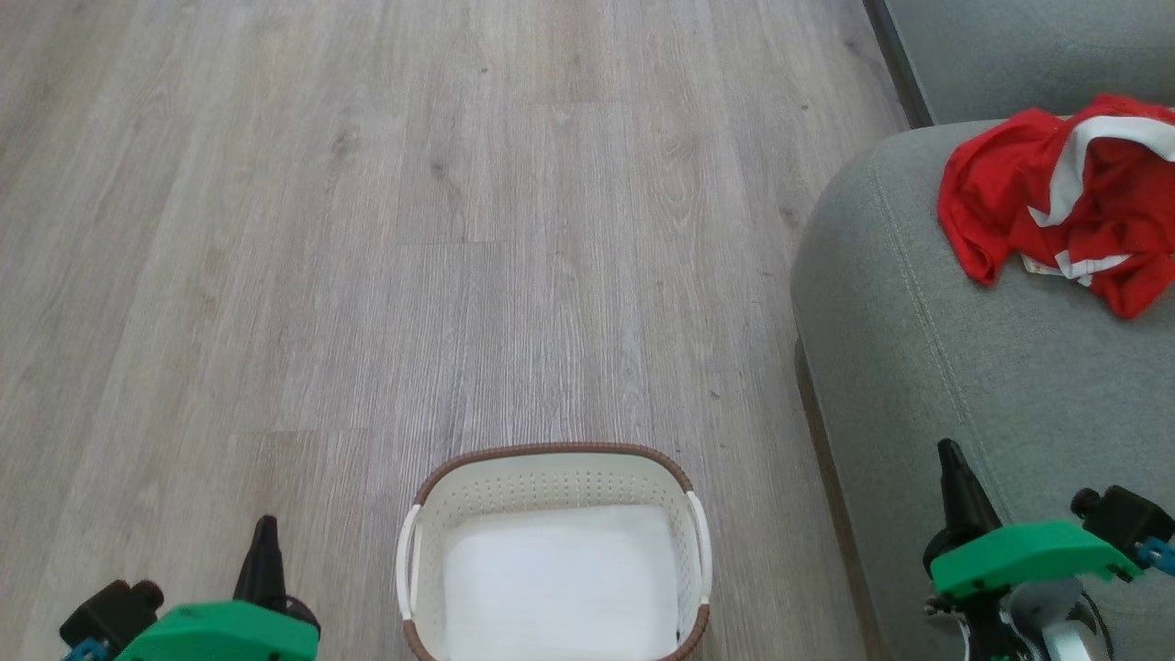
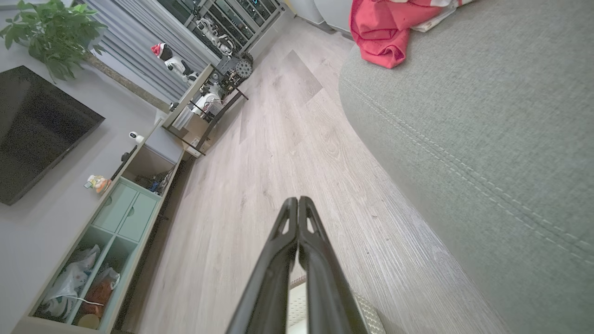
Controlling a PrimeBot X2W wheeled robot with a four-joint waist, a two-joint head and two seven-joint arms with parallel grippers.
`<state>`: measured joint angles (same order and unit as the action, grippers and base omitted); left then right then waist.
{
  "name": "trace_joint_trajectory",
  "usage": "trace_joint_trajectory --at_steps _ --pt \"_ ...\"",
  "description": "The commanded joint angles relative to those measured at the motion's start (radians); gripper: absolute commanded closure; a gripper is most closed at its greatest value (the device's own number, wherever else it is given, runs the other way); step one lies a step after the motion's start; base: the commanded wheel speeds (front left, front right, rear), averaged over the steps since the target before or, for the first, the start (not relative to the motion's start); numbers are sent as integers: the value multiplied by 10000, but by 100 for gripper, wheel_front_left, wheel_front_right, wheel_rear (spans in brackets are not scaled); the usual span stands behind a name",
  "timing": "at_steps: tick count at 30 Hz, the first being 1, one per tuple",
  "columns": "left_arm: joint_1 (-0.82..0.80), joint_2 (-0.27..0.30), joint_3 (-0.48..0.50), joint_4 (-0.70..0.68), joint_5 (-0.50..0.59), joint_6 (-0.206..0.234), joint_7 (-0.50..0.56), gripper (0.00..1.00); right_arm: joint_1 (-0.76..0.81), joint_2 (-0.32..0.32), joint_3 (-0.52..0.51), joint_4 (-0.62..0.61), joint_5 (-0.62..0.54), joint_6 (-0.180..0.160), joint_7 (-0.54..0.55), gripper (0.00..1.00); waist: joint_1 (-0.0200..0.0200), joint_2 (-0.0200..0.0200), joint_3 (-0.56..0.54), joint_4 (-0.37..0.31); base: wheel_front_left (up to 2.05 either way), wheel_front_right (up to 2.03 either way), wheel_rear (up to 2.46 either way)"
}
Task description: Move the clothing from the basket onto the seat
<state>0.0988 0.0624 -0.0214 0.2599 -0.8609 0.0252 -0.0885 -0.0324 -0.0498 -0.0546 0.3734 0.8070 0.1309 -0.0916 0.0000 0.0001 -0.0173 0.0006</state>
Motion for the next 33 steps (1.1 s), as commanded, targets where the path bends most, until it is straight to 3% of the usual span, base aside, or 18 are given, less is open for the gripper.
trace_joint_trajectory --at_steps 1,33 --pt "-596 29 260 -284 -298 -143 85 100 -588 -15 32 -416 346 0 98 100 0 -1 5 0 0 0 0" --pt "-1296 -43 781 -217 -3705 -816 1005 100 -668 -10 -265 -829 3988 -1 1025 100 0 -1 99 -3 0 0 0"
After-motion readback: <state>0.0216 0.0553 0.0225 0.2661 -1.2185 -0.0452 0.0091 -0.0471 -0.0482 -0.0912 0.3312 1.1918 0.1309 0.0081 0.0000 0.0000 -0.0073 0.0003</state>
